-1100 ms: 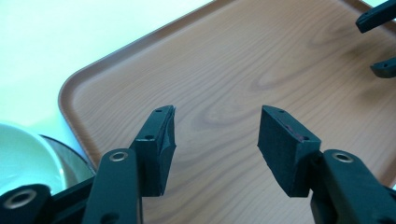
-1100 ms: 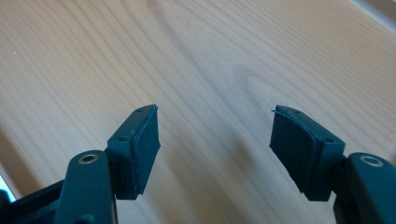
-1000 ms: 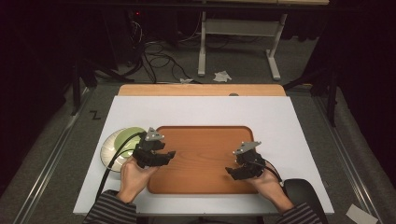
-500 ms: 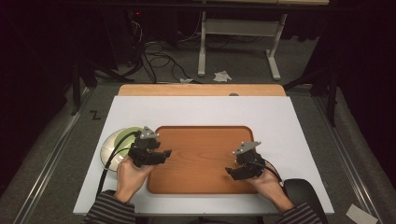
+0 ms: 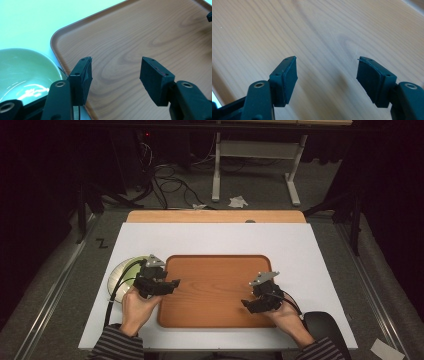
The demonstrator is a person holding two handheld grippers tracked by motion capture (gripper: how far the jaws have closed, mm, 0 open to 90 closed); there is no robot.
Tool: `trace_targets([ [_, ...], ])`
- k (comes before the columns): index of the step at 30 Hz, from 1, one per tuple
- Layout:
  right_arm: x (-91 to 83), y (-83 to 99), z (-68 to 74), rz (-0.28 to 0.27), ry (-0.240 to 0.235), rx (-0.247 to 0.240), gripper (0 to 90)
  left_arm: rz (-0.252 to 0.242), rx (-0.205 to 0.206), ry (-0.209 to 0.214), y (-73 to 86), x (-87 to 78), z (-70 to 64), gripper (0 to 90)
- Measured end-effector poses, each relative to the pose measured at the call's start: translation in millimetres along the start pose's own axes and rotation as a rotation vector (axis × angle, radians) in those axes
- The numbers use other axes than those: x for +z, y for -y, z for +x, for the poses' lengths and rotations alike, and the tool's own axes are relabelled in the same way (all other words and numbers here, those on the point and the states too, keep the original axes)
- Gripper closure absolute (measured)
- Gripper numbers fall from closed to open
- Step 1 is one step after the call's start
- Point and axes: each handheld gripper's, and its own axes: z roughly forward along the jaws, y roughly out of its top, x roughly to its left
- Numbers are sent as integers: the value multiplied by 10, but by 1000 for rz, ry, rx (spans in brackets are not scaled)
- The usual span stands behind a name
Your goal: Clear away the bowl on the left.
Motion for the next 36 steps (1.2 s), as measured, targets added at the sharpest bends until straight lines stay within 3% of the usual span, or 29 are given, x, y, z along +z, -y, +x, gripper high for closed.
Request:
trace_targets([
  [36, 10, 1, 9, 14, -8, -12, 343, -11, -76, -68, 34, -116, 234, 402],
])
